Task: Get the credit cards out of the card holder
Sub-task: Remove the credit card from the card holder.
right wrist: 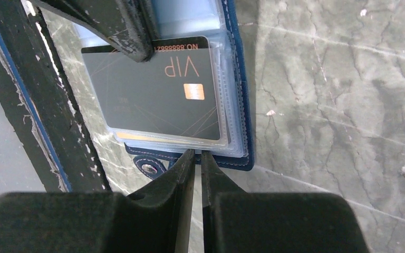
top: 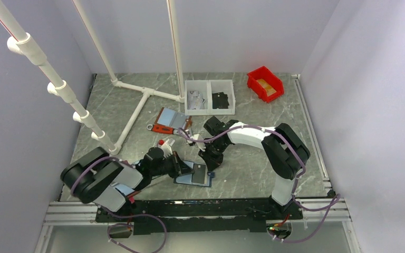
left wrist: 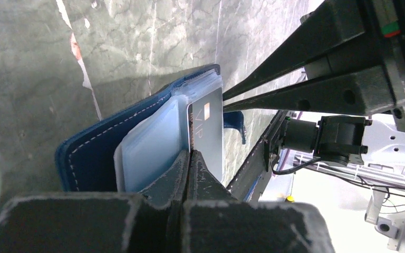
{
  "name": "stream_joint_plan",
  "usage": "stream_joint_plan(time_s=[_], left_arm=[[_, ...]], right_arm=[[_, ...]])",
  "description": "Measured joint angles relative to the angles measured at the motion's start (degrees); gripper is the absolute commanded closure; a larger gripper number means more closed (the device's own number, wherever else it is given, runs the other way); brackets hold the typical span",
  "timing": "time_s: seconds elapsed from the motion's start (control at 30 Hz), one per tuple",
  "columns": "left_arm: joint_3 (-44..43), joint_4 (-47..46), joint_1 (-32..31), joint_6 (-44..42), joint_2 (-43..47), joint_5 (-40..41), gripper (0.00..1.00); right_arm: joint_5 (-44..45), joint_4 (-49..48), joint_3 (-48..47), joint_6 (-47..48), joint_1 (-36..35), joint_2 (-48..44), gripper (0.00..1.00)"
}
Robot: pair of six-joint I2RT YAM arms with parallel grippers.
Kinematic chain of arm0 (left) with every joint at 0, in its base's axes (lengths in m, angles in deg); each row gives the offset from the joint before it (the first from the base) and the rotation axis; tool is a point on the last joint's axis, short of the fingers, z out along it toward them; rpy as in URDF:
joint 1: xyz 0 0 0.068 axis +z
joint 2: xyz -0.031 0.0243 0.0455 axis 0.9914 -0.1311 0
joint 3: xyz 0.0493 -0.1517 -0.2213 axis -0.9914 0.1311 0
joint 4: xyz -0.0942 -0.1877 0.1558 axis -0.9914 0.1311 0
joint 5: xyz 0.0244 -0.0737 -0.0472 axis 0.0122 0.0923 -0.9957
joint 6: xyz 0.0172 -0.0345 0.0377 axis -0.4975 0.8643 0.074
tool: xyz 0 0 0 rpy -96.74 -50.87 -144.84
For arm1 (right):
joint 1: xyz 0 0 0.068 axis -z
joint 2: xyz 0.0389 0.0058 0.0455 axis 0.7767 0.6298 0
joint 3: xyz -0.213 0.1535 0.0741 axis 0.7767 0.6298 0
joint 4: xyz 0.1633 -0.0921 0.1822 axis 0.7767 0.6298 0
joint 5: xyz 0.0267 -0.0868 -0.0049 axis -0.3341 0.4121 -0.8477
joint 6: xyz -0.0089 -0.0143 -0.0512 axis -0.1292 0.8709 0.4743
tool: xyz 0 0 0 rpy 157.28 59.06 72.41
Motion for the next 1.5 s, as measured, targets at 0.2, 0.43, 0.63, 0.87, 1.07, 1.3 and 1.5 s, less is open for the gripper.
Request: stream_joint_plan(time_s=[0.2,0.43,0.63,0.87,1.07,1.3,1.5], left_arm=[[-0.5,14.0,-0.1,-2.9,10.9,2.7,1.0],[-0.6,21.4,-0.2,-4.0,15.6,3.8,1.0],[-0.6,23.2,-0.2,-4.0,17.5,3.8,1.0],[-0.5,25.1,0.3,-3.4,19.1,3.8,1.0],[-0.5,25.8,1.3,-1.8,19.0,4.7,1.0],[-0.2,24.3,1.7,0.7,17.7,6.7,1.0],[1.9,21.4,1.8,2.5,18.0,8.1,1.0]], right_arm=[[-0.8,-1.5,-0.1,-0.3,-0.8,0.3,0.88],[-1.4,-2.5,-0.3,-0.4,-1.1,0.7,0.88],[-1.8,-2.7,-0.3,-0.3,-1.1,0.8,0.88],[-2.3,-2.9,-0.3,0.3,-1.3,0.8,0.88],[-2.6,-2.9,-0.3,2.2,-2.2,0.8,0.88],[-2.1,-2.8,-0.5,3.5,-3.4,0.8,0.88],[-1.5,-2.8,-0.6,3.4,-3.5,0.8,0.88]])
